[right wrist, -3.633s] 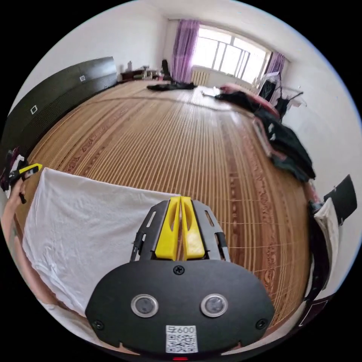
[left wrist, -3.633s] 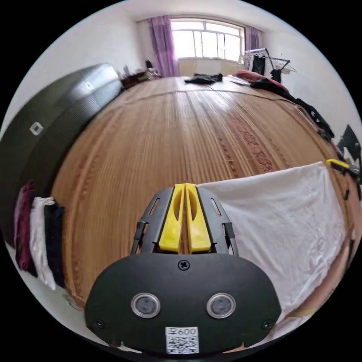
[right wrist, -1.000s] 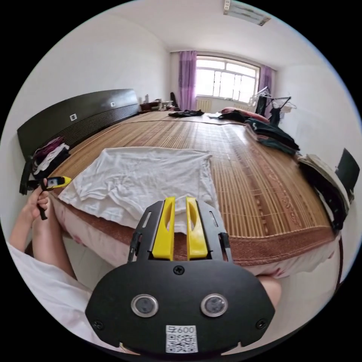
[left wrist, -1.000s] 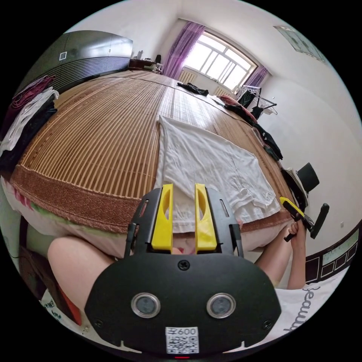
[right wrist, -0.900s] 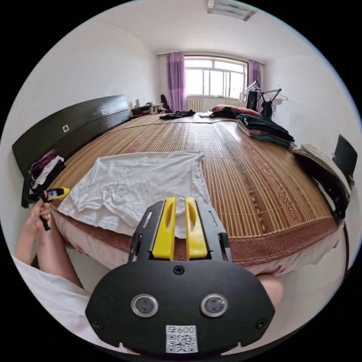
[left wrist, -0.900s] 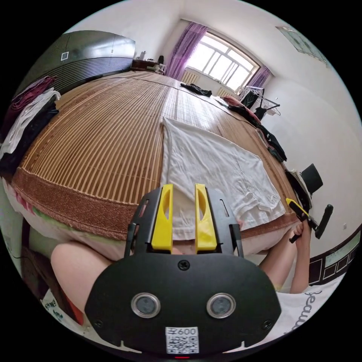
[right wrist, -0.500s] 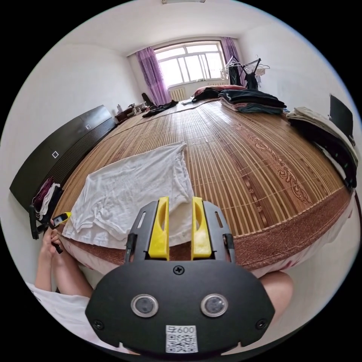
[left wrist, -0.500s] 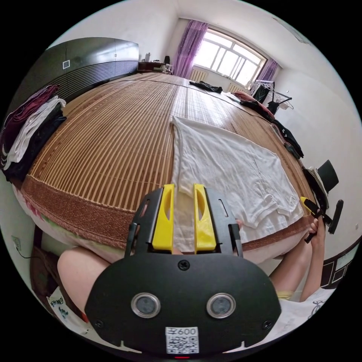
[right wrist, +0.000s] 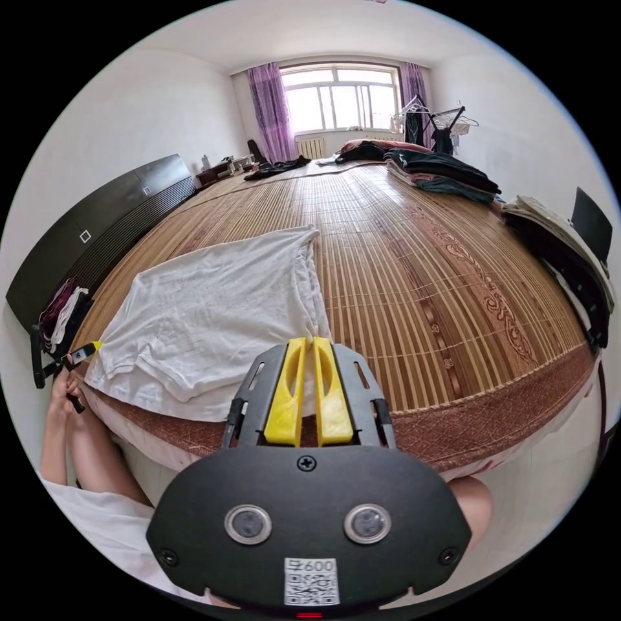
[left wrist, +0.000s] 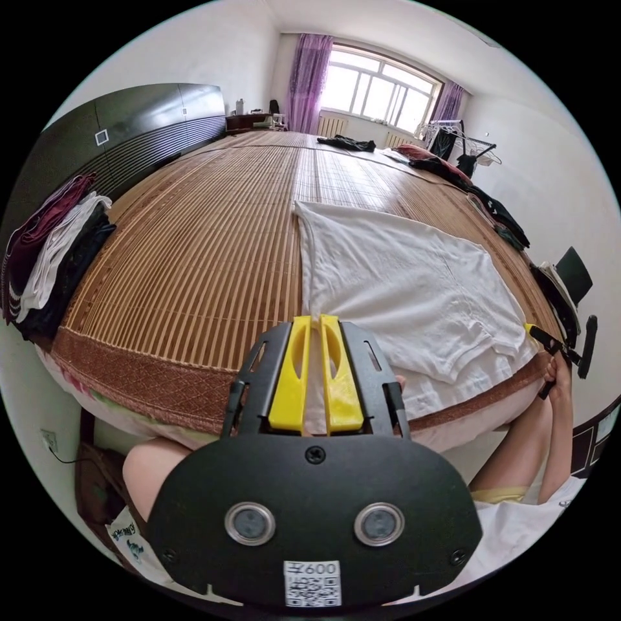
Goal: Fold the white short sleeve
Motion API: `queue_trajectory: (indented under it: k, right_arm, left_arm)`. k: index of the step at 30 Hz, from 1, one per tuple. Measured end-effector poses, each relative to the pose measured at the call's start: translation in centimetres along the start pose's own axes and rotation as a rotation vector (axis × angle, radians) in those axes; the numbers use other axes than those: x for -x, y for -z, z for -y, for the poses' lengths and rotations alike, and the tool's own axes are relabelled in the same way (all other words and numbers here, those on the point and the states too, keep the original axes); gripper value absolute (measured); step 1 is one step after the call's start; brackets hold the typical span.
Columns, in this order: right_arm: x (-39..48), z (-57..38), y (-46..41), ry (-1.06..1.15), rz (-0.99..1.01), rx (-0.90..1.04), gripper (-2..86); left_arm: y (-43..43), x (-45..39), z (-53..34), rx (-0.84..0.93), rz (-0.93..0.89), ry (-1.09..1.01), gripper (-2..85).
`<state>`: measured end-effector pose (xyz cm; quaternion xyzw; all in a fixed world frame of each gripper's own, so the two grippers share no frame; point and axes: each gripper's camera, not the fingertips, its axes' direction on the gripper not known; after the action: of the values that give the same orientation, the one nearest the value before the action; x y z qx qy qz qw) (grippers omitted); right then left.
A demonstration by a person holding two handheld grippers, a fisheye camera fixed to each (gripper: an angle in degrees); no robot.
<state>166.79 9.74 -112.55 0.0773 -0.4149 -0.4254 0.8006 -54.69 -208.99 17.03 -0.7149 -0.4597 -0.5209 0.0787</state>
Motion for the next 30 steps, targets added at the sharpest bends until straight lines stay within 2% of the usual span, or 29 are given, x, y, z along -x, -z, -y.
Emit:
queue_trajectory:
  k: [12, 15, 18, 20, 23, 26, 28, 29, 30]
  right_arm:
    - [-0.8, -2.5, -2.6, 0.005, -0.029, -0.061, -0.6]
    - [0.7, -4.7, -0.3, 0.033, -0.133, -0.224, -0.3]
    - [4.3, -6.3, 0.3, 0.107, -0.11, -0.292, -0.7]
    - [8.4, -6.8, -1.7, 0.202, 0.051, -0.235, -0.8]
    - [13.8, -7.0, -5.7, 0.325, 0.246, -0.106, -0.8]
    - [17.1, -7.5, -10.2, 0.379, 0.294, 0.027, -0.8]
    - [18.0, -8.4, -13.0, 0.416, 0.263, 0.114, -0.8]
    - [18.2, -9.2, -13.7, 0.449, 0.25, 0.096, -0.8]
    - [18.1, -9.6, -13.9, 0.458, 0.246, 0.087, -0.8]
  left_arm:
    - [-4.8, 3.1, -1.6, -0.027, 0.001, -0.04, 5.3]
    - [-3.4, 4.7, -3.5, -0.11, 0.116, 0.019, 7.4]
    - [-1.5, 3.3, -5.6, -0.224, 0.152, -0.047, 5.8]
    - [-1.8, -0.8, -6.5, -0.274, 0.094, -0.215, 3.6]
    - [-4.3, -5.7, -6.7, -0.285, 0.005, -0.318, 2.1]
    - [-7.6, -8.4, -5.9, -0.192, -0.132, -0.353, 1.5]
    - [-10.3, -9.1, -5.6, -0.098, -0.13, -0.37, 1.3]
    - [-12.4, -8.9, -5.8, -0.027, -0.102, -0.377, 1.2]
    - [-12.5, -8.6, -6.2, -0.061, -0.106, -0.375, 1.1]
